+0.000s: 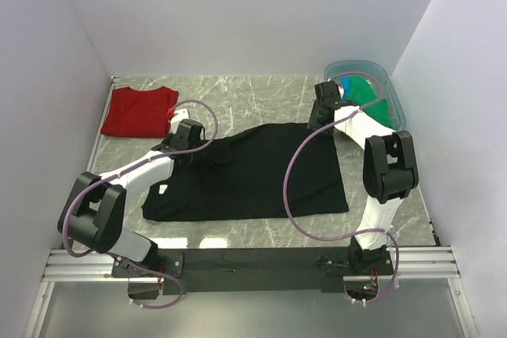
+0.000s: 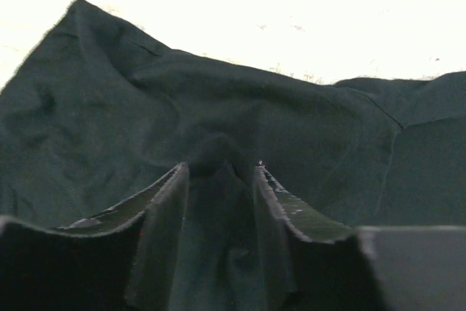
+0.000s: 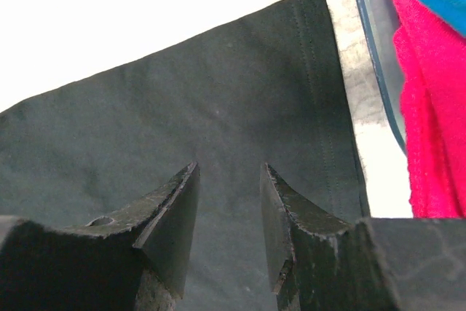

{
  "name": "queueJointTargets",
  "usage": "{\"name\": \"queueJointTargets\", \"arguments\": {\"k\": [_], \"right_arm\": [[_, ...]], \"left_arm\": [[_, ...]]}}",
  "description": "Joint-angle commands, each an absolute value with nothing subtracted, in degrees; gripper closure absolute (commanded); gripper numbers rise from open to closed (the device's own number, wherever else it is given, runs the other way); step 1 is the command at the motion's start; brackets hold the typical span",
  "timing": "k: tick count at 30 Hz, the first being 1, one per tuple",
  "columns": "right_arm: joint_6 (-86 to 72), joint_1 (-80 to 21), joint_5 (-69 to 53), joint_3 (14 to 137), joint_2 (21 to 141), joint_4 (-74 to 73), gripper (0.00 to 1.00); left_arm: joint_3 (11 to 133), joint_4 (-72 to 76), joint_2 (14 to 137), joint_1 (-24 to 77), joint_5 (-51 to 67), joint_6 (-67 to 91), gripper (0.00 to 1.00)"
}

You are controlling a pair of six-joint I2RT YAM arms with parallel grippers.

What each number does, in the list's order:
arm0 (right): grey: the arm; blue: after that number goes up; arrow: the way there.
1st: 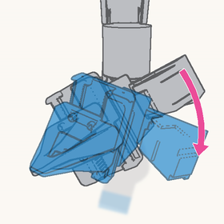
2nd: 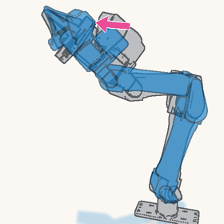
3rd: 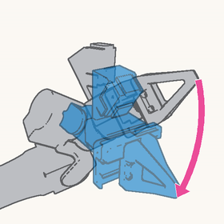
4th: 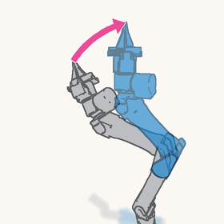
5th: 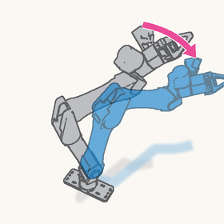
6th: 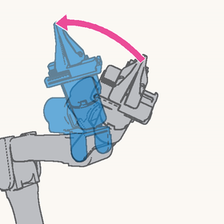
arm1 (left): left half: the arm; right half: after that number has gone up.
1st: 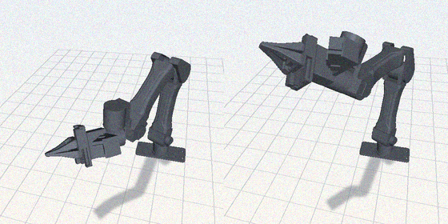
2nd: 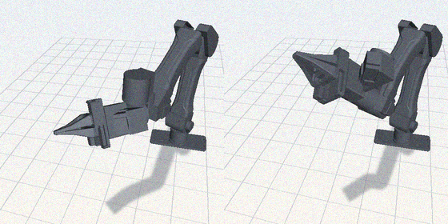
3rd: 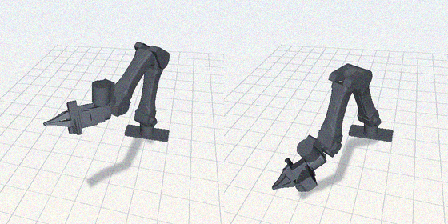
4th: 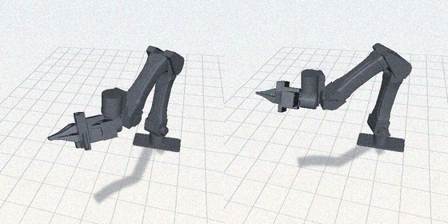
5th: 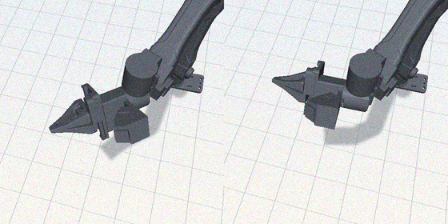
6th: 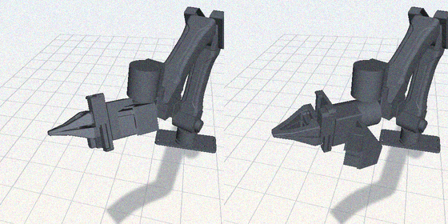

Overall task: Fold and stack the t-shirts
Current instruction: Fold the tshirt

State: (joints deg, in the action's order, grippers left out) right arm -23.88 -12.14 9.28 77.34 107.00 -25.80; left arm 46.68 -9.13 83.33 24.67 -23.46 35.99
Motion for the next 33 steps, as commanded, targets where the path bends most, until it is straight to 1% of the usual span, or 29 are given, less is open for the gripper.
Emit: {"name": "queueJointTargets", "arguments": {"k": [1,2,4,6,7,8,10,11,12,16,18,19,20,22,23,28,33], "right_arm": [[-23.12,-11.25,8.53,77.52,105.65,-24.79,0.54],[-23.03,-11.34,8.35,76.91,105.56,-24.52,0.54],[-23.03,-11.16,7.91,76.29,105.12,-24.08,0.54],[-22.85,-11.16,7.82,75.5,104.68,-23.73,0.54],[-22.76,-11.25,7.91,75.24,104.59,-23.64,0.54],[-22.68,-11.25,7.91,74.97,104.5,-23.64,0.54],[-22.68,-11.25,8.35,74.8,104.41,-23.56,0.54],[-22.59,-11.25,8.44,74.71,104.33,-23.55,0.54],[-22.59,-11.16,8.44,74.71,104.41,-23.55,0.54],[-22.41,-11.25,8.26,74.88,104.59,-23.73,0.54],[-22.41,-11.25,8.26,74.8,104.76,-23.56,0.54],[-22.41,-11.25,8.17,74.79,104.68,-23.47,0.54],[-22.33,-11.34,8.17,74.62,104.68,-23.38,0.54],[-22.32,-11.25,8.52,74.62,104.76,-23.38,0.54],[-22.32,-11.16,8.87,74.88,104.85,-23.64,0.54],[-22.67,-10.37,10.63,77.25,106.43,-24.69,0.54],[-22.76,-9.14,11.08,80.68,108.1,-26.28,0.54]], "left_arm": [[47.81,-6.24,84.37,24.43,-20.92,36.03,0.53],[47.99,-6.15,85.33,24.43,-20.66,36.04,0.5],[48.43,-5.8,86.48,24.43,-19.78,36.12,0.48],[48.6,-5.36,87.71,24.43,-19.25,36.3,0.48],[48.52,-5.27,87.89,24.43,-19.07,36.65,0.5],[48.52,-5.27,87.89,24.43,-19.25,36.74,0.56],[48.08,-5.1,87.63,24.43,-19.25,36.56,0.62],[47.82,-4.84,87.02,24.43,-19.51,36.65,0.69],[47.38,-4.92,86.66,24.43,-19.69,36.74,0.71],[47.28,-5.71,85.08,24.43,-20.92,36.56,0.69],[47.46,-6.24,84.38,24.43,-21.36,36.47,0.72],[47.37,-6.24,84.2,24.43,-21.44,36.3,0.75],[47.29,-6.15,83.85,24.43,-21.53,36.12,0.81],[47.37,-6.85,83.5,24.43,-21.71,35.95,0.9],[47.46,-7.12,82.89,24.43,-22.06,35.95,0.99],[47.02,-8.08,79.29,24.43,-24.26,35.86,1.0],[46.76,-8.17,77.96,24.26,-22.95,35.33,1.0]]}}
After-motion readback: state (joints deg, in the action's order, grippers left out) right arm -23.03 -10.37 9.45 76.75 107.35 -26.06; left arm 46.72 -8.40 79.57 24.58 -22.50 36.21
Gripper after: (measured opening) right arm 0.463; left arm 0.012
